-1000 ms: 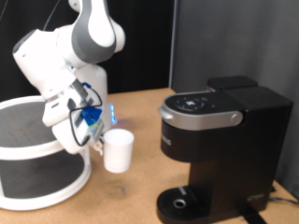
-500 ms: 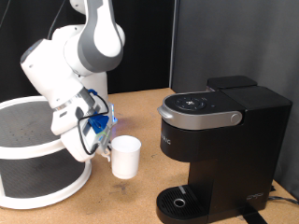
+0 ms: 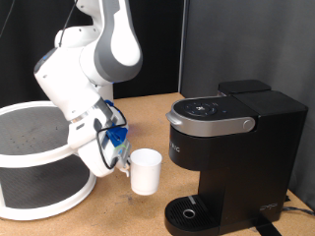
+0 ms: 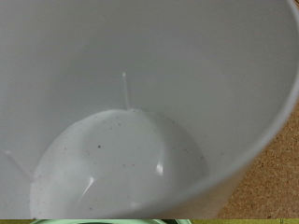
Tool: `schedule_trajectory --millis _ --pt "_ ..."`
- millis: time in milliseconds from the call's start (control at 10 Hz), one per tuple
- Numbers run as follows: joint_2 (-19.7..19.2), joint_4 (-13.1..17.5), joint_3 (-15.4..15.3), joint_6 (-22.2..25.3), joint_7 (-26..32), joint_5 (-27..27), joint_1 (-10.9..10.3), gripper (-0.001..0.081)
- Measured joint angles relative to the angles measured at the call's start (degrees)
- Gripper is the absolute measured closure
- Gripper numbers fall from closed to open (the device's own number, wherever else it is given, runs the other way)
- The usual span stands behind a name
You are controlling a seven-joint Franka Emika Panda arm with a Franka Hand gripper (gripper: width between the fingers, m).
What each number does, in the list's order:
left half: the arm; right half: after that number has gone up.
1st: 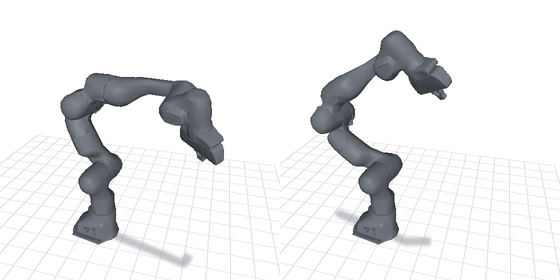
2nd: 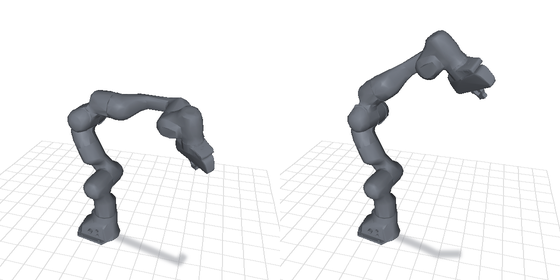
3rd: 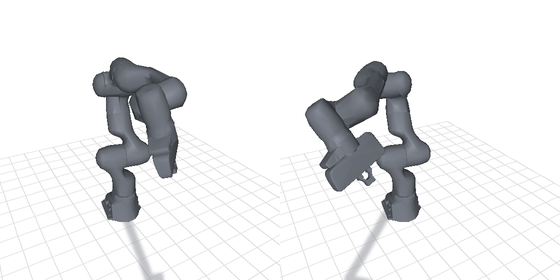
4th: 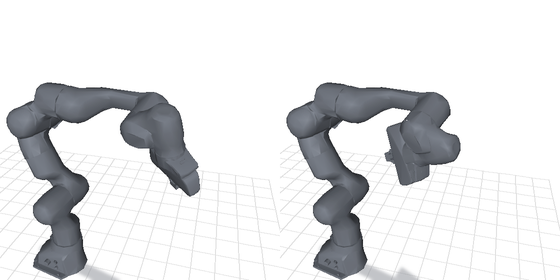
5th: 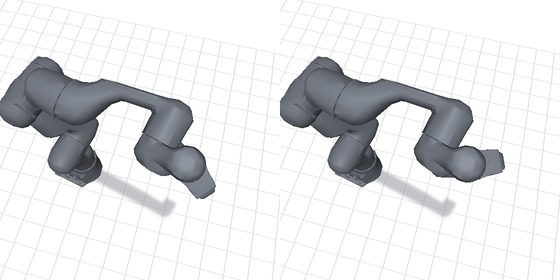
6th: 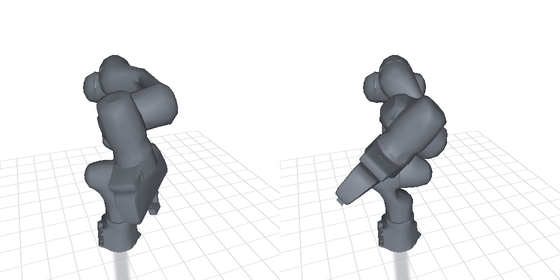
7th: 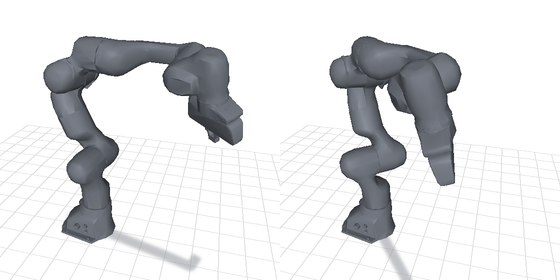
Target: Make a cup of coffee with the keurig machine
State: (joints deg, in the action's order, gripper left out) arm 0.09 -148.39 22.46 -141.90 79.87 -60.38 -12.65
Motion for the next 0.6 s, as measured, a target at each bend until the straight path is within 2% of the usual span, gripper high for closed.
schedule_trajectory --millis 600 --pt "-2.73 2.17 -4.26 -0.67 2.38 -5.81 -0.64 0.0737"
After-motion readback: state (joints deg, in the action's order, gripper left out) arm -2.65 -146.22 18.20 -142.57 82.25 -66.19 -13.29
